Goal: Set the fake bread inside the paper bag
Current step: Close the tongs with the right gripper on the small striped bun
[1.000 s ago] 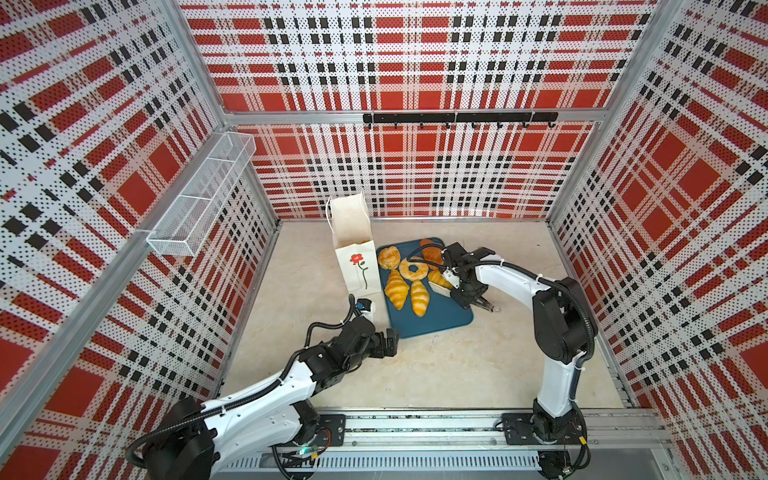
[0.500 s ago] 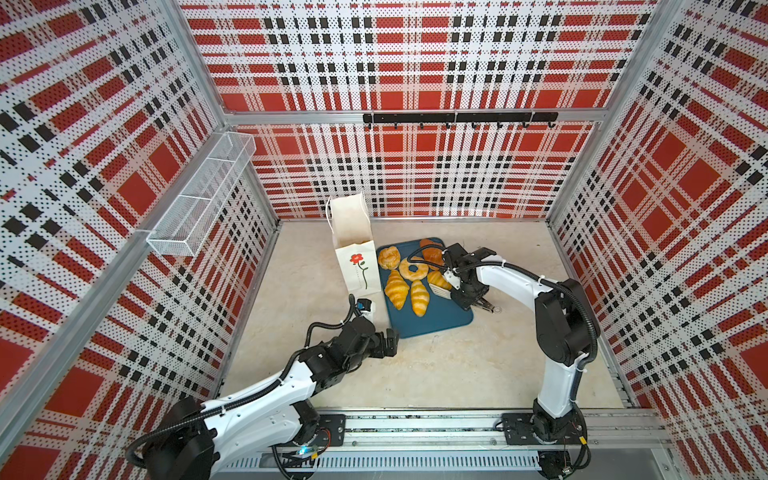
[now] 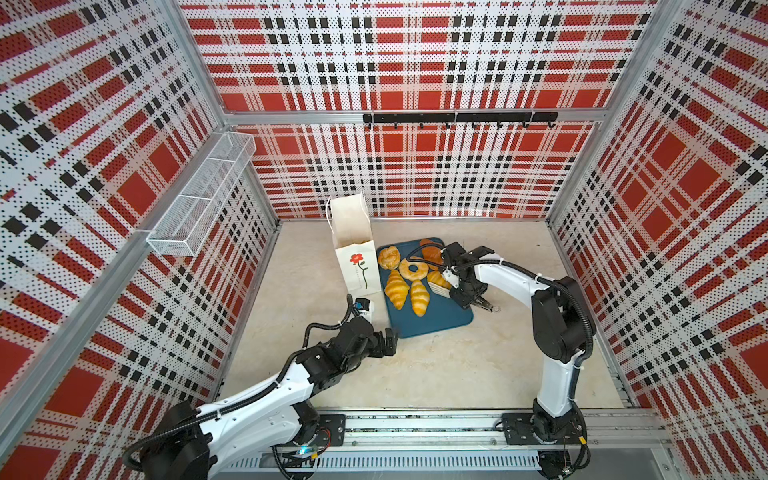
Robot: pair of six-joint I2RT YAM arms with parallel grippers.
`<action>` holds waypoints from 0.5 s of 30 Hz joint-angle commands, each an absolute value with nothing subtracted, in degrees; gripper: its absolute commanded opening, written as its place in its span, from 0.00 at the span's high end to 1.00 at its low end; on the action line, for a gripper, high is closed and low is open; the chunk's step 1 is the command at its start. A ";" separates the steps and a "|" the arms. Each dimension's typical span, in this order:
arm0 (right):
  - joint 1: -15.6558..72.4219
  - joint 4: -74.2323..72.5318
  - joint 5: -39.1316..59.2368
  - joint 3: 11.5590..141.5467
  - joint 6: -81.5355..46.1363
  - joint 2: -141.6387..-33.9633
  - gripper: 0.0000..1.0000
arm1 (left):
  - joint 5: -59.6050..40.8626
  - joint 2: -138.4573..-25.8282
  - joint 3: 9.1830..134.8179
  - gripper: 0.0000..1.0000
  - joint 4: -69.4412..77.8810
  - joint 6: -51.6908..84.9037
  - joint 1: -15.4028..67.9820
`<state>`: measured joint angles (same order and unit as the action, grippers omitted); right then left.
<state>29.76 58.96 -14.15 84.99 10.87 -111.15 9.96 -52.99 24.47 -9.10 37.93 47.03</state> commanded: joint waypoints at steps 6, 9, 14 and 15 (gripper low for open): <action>29.37 58.54 -12.76 87.72 10.90 -113.31 0.46 | 11.34 -52.08 24.17 0.01 -9.84 38.25 47.43; 29.37 58.44 -12.43 87.40 11.19 -113.02 0.49 | 11.46 -51.79 24.13 0.01 -9.83 38.31 47.48; 29.36 58.69 -12.37 86.60 11.28 -112.18 0.57 | 11.34 -51.87 24.06 0.01 -9.71 38.24 47.53; 29.33 58.64 -12.24 86.30 11.16 -111.88 0.59 | 11.34 -51.86 24.06 0.01 -9.62 38.29 47.55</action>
